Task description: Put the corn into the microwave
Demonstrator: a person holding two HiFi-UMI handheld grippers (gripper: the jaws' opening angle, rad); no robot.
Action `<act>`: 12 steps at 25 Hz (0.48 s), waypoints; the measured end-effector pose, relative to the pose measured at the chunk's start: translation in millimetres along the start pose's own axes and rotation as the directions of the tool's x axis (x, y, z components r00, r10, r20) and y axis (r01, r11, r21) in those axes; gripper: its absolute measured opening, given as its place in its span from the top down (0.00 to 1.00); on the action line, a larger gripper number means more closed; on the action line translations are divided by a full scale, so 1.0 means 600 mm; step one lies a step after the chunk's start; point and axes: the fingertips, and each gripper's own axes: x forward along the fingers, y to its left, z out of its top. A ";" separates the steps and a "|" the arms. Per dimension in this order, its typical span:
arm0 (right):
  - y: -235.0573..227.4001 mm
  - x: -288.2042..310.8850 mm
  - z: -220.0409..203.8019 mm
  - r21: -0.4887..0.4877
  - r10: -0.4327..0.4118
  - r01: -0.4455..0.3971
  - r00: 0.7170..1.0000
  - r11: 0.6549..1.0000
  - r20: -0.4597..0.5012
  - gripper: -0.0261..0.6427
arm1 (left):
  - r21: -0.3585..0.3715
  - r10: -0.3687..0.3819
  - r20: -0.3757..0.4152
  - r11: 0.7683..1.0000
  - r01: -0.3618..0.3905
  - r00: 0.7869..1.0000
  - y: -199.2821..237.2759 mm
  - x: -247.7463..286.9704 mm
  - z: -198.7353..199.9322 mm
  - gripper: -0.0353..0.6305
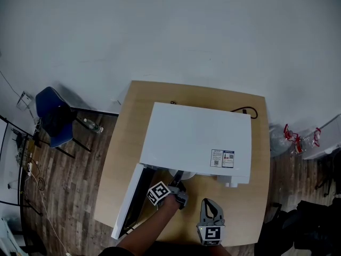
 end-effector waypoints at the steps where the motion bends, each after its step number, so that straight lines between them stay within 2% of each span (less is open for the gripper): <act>1: -0.003 0.000 -0.002 0.003 -0.002 0.002 1.000 1.000 -0.001 0.87 | -0.002 0.003 0.001 1.000 -0.003 1.000 0.002 -0.002 -0.001 0.67; 5: -0.014 0.001 0.000 0.008 -0.012 0.012 1.000 1.000 0.005 0.87 | -0.032 0.006 0.013 0.999 -0.006 1.000 0.007 -0.012 -0.005 0.64; 9: -0.018 -0.007 0.001 0.057 -0.021 0.020 1.000 0.998 0.007 0.87 | -0.031 0.005 0.010 1.000 -0.005 1.000 0.007 -0.019 -0.010 0.61; 12: -0.023 -0.014 -0.010 0.047 -0.032 0.033 0.999 0.998 -0.015 0.87 | -0.030 0.003 0.006 1.000 -0.003 1.000 0.009 -0.024 -0.012 0.61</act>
